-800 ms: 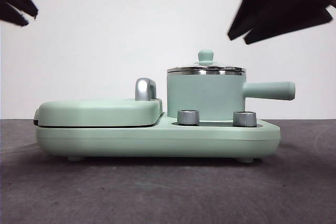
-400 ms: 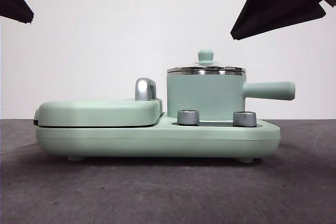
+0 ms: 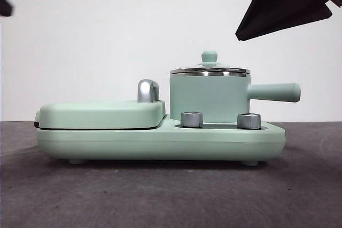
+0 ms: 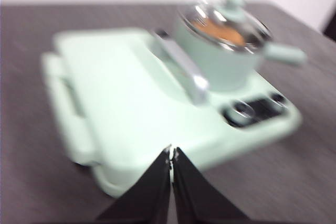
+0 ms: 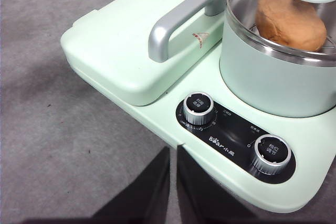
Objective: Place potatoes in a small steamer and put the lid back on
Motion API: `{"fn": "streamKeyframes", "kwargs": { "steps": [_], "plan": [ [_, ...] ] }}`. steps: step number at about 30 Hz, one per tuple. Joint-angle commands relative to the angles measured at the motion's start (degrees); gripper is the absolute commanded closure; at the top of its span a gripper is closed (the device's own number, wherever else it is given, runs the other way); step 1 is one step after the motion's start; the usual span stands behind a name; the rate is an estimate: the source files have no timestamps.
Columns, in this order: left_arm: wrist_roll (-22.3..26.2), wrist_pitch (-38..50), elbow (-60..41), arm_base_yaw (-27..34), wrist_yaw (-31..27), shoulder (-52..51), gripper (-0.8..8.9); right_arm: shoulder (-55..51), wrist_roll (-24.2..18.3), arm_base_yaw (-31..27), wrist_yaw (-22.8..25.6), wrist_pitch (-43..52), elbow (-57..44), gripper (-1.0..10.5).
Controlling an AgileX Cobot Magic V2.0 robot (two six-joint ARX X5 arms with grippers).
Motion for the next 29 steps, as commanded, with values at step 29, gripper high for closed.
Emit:
{"fn": "streamKeyframes", "kwargs": {
  "steps": [29],
  "plan": [
    [0.11,9.7,-24.76,21.0,-2.23,-22.4,8.08,0.2,-0.07,0.44,0.07,0.61,0.87,9.3]
  ]
}}
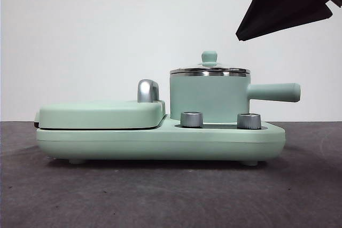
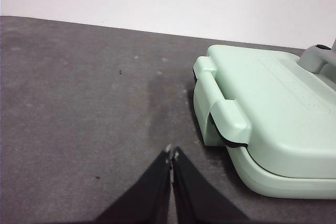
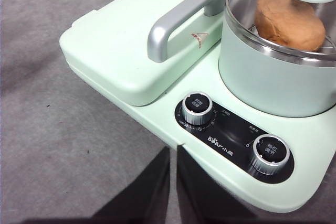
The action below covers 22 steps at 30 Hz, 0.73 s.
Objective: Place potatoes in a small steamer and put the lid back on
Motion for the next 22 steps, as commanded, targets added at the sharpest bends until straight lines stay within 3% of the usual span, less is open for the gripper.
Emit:
{"fn": "streamKeyframes", "kwargs": {
  "steps": [1,4,6,10,18,22],
  "plan": [
    [-0.07,0.81,-1.11,0.07,-0.09,-0.07,8.08,0.22,-0.07,0.52,0.04,0.59,0.87,9.3],
    [-0.07,0.81,-1.11,0.07,-0.09,-0.07,8.08,0.22,-0.22,0.52,0.02,0.59,0.87,9.3],
    [-0.07,0.81,-1.14,0.07,-0.09,-0.07,8.08,-0.2,-5.01,0.17,1.29,0.07,0.87,9.3],
    [-0.07,0.81,-1.11,0.07,-0.09,-0.07,8.08,-5.2,-9.31,-4.98,4.98,-0.79,-1.9,9.3],
    [-0.07,0.81,-1.11,0.07,-0.09,-0.07,8.08,-30.77,-9.11,-29.18,4.55,7.87,-20.63,9.3],
    [-0.07,0.81,-1.11,0.07,-0.09,-0.07,8.08,-41.51,-9.09,-37.2,4.55,8.26,-26.43,9.3]
  ]
}}
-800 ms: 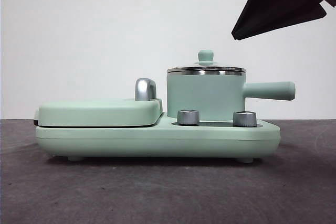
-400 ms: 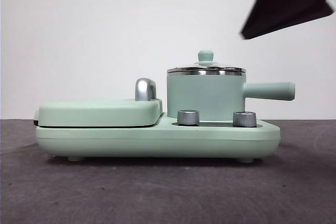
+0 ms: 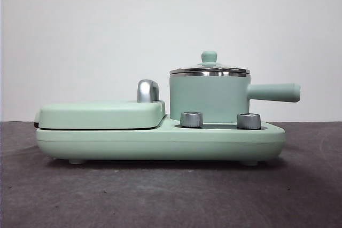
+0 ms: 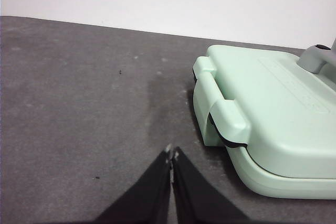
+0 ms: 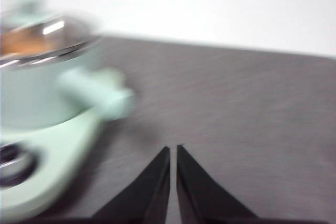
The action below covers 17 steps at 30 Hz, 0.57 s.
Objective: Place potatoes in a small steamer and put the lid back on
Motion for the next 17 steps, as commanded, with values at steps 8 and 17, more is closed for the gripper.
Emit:
{"fn": "streamKeyframes", "kwargs": {
  "steps": [8,17],
  "plan": [
    [-0.07,0.81,-1.11,0.04,-0.09,-0.07,8.08,-11.61,1.77,-8.17,-6.43,1.77,-9.49,9.3],
    [-0.07,0.85,-1.11,0.07,-0.09,-0.07,8.08,-11.61,2.58,-8.37,-6.4,1.03,-9.49,9.3]
  ]
}}
